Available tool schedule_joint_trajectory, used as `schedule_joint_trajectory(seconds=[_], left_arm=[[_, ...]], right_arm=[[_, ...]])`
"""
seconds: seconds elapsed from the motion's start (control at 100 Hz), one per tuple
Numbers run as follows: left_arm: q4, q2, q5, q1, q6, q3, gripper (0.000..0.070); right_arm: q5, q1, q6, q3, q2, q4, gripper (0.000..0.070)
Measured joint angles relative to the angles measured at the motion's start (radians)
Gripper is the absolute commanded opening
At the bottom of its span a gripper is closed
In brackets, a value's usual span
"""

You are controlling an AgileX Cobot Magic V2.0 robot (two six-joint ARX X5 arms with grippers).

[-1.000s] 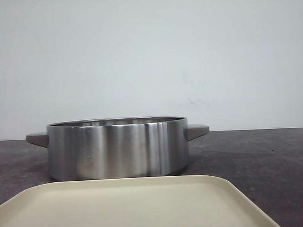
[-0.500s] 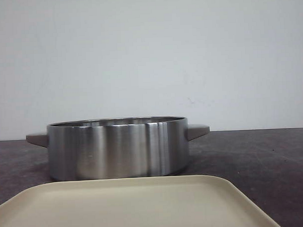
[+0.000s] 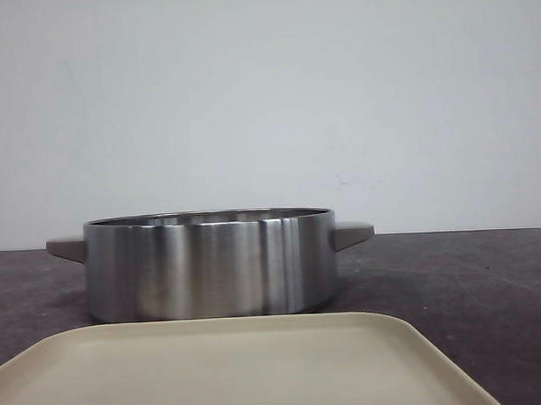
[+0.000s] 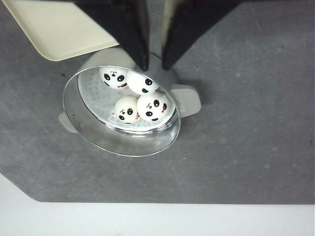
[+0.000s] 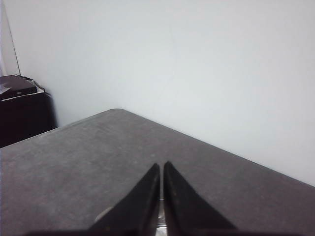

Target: Steam buns

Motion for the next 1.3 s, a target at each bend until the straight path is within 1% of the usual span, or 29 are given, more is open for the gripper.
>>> schedule_joint_trajectory(seconds=[0.4, 0.45, 0.52, 0.59, 0.65, 0.76, 0.88, 0.96, 1.05, 1.14, 1.3], left_arm=[[0.004, 0.000, 0.000, 0.000, 0.000, 0.000, 0.0000], [0.005, 0.000, 0.000, 0.000, 0.000, 0.000, 0.0000], [0.005, 0.000, 0.000, 0.000, 0.000, 0.000, 0.0000], [0.005, -0.002, 0.000, 0.000, -0.001, 0.000, 0.0000], [0.005, -0.002, 0.000, 0.000, 0.000, 0.000, 0.0000], [0.006, -0.002, 0.000, 0.000, -0.001, 0.000, 0.0000], [0.006, -0.002, 0.000, 0.000, -0.001, 0.000, 0.0000], [0.006, -0.002, 0.000, 0.000, -0.001, 0.000, 0.0000], [0.006, -0.002, 0.000, 0.000, -0.001, 0.000, 0.0000], [0.006, -0.002, 0.000, 0.000, -0.001, 0.000, 0.0000], [0.006, -0.002, 0.000, 0.000, 0.000, 0.000, 0.0000]], right_arm=[[0.000, -0.002, 0.000, 0.000, 0.000, -0.001, 0.0007], [0.014, -0.018, 0.000, 0.000, -0.005, -0.015, 0.0007], [0.046, -0.048, -0.001, -0.001, -0.029, -0.071, 0.0007], [0.054, -0.094, -0.001, -0.011, -0.077, -0.116, 0.0007], [0.053, -0.141, -0.003, -0.045, -0.140, -0.118, 0.0007], [0.051, -0.246, -0.021, -0.170, -0.286, -0.077, 0.0007], [0.042, -0.388, -0.035, -0.377, -0.458, 0.042, 0.0007], [0.013, -0.494, -0.038, -0.532, -0.572, 0.124, 0.0007], [-0.042, -0.616, -0.036, -0.697, -0.692, 0.195, 0.0007], [-0.093, -0.713, -0.019, -0.818, -0.782, 0.217, 0.0007], [-0.103, -0.790, 0.007, -0.959, -0.877, 0.194, 0.0007]])
